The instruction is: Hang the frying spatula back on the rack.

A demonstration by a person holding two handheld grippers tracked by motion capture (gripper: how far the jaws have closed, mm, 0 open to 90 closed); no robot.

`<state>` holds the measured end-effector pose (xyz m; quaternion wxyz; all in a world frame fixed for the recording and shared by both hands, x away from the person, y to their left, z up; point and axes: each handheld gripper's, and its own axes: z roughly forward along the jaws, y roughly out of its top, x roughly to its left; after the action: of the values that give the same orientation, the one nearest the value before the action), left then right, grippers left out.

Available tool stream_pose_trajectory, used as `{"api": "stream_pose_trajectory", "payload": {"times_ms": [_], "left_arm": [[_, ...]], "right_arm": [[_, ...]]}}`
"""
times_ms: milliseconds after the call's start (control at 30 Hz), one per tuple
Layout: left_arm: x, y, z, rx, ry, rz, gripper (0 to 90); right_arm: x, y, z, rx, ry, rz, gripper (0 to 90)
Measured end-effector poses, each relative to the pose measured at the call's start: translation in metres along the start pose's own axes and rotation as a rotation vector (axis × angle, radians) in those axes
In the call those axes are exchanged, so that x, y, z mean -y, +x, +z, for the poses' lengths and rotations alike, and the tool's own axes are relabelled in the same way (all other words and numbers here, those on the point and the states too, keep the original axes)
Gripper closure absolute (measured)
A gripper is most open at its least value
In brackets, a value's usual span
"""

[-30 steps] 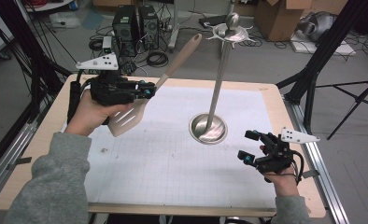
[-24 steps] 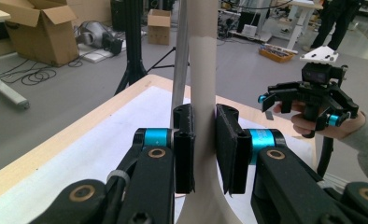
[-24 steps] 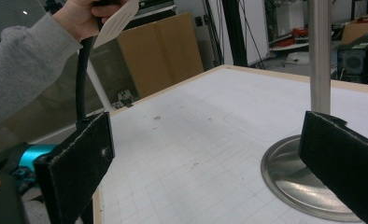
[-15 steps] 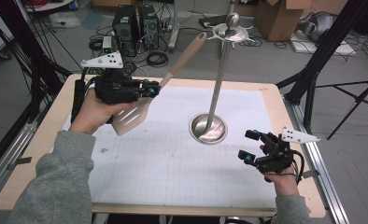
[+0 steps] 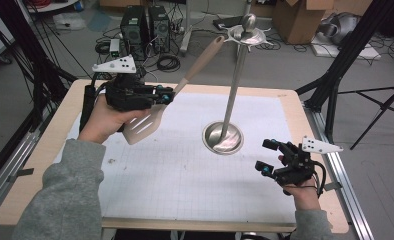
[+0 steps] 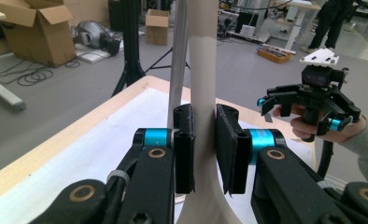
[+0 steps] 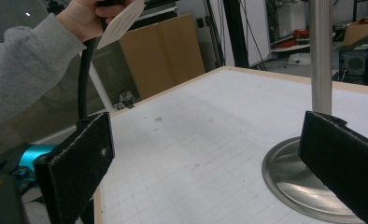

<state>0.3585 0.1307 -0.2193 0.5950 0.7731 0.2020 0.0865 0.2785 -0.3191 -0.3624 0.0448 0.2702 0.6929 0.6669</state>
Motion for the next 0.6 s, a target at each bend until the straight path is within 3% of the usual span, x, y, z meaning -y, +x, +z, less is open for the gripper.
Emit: {"api": "stream_pose_trajectory", "payload": {"times_ms": [600], "left_arm": [[0.002,0.000,0.014,0.023,0.014,-0.010,77.5]], "right_arm": [[0.000,0.001,0.000,-0.003,0.000,0.003,2.6]]}}
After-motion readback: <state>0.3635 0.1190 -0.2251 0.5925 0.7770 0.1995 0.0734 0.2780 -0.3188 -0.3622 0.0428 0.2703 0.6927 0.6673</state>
